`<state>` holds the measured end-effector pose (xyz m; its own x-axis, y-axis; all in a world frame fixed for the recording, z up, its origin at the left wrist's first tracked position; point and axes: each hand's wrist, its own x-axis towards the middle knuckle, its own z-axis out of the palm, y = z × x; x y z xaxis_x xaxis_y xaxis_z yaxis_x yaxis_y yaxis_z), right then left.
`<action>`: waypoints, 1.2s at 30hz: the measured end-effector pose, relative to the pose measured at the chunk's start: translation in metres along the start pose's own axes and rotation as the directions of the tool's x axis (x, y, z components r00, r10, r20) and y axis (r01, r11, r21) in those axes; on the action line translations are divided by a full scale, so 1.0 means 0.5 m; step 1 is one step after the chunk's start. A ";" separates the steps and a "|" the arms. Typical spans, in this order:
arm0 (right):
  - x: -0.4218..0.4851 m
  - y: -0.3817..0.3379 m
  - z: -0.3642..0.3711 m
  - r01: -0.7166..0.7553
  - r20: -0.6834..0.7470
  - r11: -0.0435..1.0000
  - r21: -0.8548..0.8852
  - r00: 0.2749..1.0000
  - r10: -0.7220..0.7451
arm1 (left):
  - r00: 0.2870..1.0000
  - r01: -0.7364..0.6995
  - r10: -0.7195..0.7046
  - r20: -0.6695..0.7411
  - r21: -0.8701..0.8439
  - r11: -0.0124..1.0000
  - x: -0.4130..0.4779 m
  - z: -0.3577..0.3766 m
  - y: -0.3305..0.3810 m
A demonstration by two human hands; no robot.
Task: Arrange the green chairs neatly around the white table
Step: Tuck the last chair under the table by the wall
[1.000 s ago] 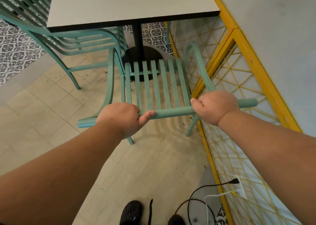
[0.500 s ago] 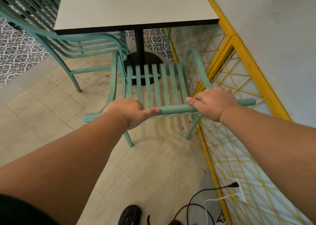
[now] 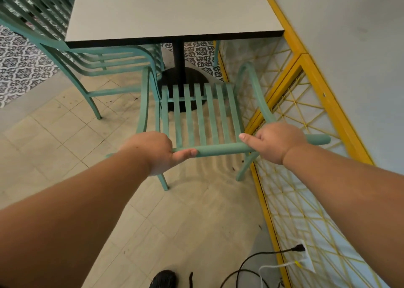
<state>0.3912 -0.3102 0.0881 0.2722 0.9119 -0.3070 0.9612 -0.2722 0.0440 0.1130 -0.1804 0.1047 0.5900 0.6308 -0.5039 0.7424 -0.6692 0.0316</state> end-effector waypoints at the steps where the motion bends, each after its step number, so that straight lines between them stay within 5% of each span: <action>1: 0.009 0.003 -0.005 0.001 -0.002 1.000 -0.001 1.000 -0.001 | 1.000 0.004 -0.004 -0.002 -0.008 1.000 0.008 -0.005 -0.001; 36: 0.152 0.085 -0.039 -0.038 -0.086 0.997 -0.070 0.996 0.032 | 0.997 -0.057 0.054 -0.056 -0.060 0.997 0.135 -0.064 0.011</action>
<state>0.4539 -0.2464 0.0851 0.3052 0.9259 -0.2225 0.9510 -0.2841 0.1224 0.1671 -0.1290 0.0988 0.6458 0.6150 -0.4525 0.7254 -0.6791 0.1125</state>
